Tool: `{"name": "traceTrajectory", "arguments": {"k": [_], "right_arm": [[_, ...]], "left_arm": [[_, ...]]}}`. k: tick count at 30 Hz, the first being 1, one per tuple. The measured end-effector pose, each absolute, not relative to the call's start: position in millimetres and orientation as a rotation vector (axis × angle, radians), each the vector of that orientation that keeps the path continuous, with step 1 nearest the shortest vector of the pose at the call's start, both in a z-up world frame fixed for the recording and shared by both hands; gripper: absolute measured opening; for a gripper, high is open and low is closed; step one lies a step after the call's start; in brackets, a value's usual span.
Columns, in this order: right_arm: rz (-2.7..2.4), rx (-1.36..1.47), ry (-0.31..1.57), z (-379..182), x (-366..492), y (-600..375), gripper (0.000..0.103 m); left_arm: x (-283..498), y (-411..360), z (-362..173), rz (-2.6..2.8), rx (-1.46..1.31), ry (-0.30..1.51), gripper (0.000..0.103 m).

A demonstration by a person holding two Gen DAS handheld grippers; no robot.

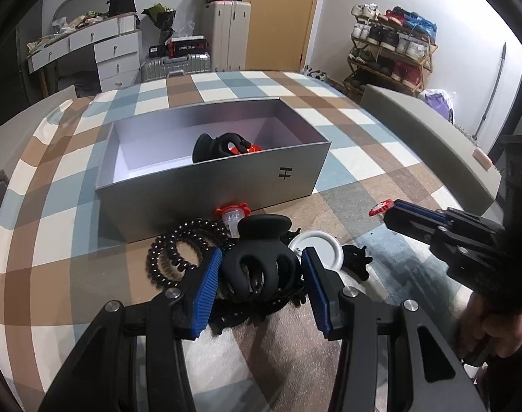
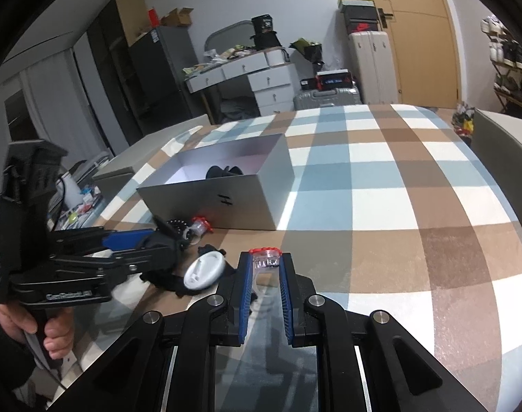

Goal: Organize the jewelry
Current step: 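Close the left gripper on the second black claw clip and lift it, then lower the black claw clip into the grey box and open the left gripper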

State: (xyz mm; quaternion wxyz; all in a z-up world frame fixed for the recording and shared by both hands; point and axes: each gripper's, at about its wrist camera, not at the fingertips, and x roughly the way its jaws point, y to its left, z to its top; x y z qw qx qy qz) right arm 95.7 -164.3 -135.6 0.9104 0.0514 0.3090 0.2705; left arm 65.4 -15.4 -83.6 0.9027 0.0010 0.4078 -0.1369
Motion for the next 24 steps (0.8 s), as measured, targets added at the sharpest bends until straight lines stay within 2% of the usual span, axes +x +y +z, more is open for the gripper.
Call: {"name": "traceTrajectory", "arguments": {"k": [16,24], "right_arm": [[0.53,0.14,0.664,-131,99,-167,0.015],[0.658,0.151,0.57,-77,103,-141,0.015]], "left_arm": [[36,12,-47,-0.239,-0.054,0.729,0.042],[55,28,-30,-0.223,-0.055,0.69,0.042]]}}
